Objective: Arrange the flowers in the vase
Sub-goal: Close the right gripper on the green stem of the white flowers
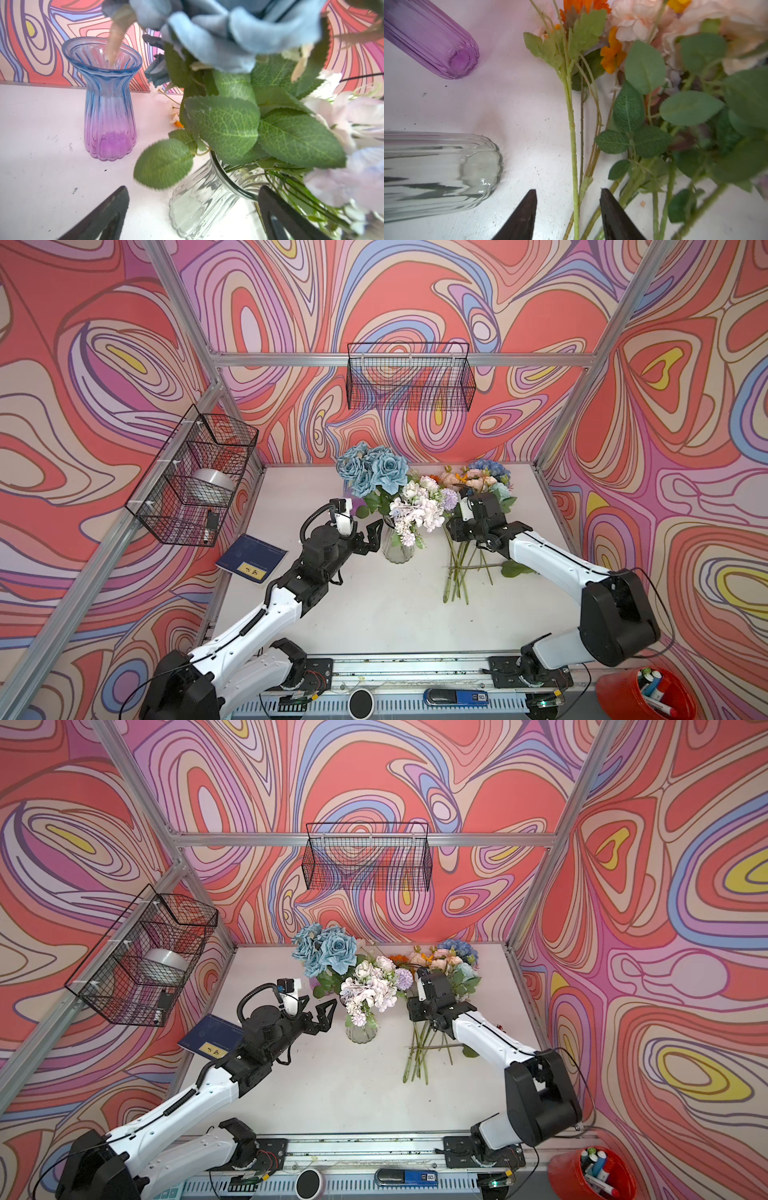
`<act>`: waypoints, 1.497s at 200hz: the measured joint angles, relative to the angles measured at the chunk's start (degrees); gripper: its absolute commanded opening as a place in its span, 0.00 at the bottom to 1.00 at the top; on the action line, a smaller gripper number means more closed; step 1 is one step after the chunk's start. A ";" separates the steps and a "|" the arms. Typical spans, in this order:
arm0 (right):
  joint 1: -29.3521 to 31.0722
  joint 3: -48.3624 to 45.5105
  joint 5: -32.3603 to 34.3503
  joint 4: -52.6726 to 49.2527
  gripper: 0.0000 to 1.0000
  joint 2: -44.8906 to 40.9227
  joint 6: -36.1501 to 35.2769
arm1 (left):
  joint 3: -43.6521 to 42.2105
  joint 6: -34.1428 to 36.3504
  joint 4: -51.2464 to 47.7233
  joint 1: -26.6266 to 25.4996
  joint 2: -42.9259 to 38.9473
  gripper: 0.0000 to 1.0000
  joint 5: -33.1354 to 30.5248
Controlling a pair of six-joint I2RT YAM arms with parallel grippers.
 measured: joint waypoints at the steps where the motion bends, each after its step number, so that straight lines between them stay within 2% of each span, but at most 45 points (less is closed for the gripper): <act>1: 0.00 0.17 -0.11 0.02 0.49 0.26 -0.07 | -0.07 0.00 0.00 0.00 -0.07 1.00 -0.02; 62: -0.02 12.92 -1.16 -1.31 0.41 17.35 -4.39 | -5.90 -1.81 0.59 0.00 -0.76 1.00 -0.87; 97: 0.00 14.36 0.81 -3.17 0.33 20.90 -5.42 | -6.62 -1.95 0.85 0.00 -0.52 1.00 -0.04; 127: 0.00 14.62 1.97 -3.58 0.32 21.03 -5.84 | -6.62 -1.95 1.40 0.00 -0.52 1.00 0.31; 145: 0.00 14.67 2.14 -3.54 0.12 21.05 -5.79 | -6.62 -1.97 1.55 0.00 -0.55 1.00 0.44; 159: 0.00 14.67 1.97 -3.43 0.00 21.11 -6.03 | -6.64 -1.95 1.66 0.00 -0.66 1.00 0.61; 190: 0.00 14.64 0.92 -3.13 0.00 21.07 -5.81 | -7.80 -1.18 2.86 -0.07 -1.68 1.00 2.43; 214: 0.00 14.32 -0.13 -2.95 0.00 19.56 -4.98 | -8.96 1.03 3.50 -1.79 -1.95 1.00 2.75; 256: -0.02 11.02 -1.18 -1.73 0.00 8.13 -1.60 | -10.99 5.79 8.37 -10.60 0.68 1.00 -2.12; 299: -0.07 7.39 0.81 -0.13 0.00 -5.03 1.31 | -9.64 7.13 12.15 -11.65 5.99 1.00 -2.84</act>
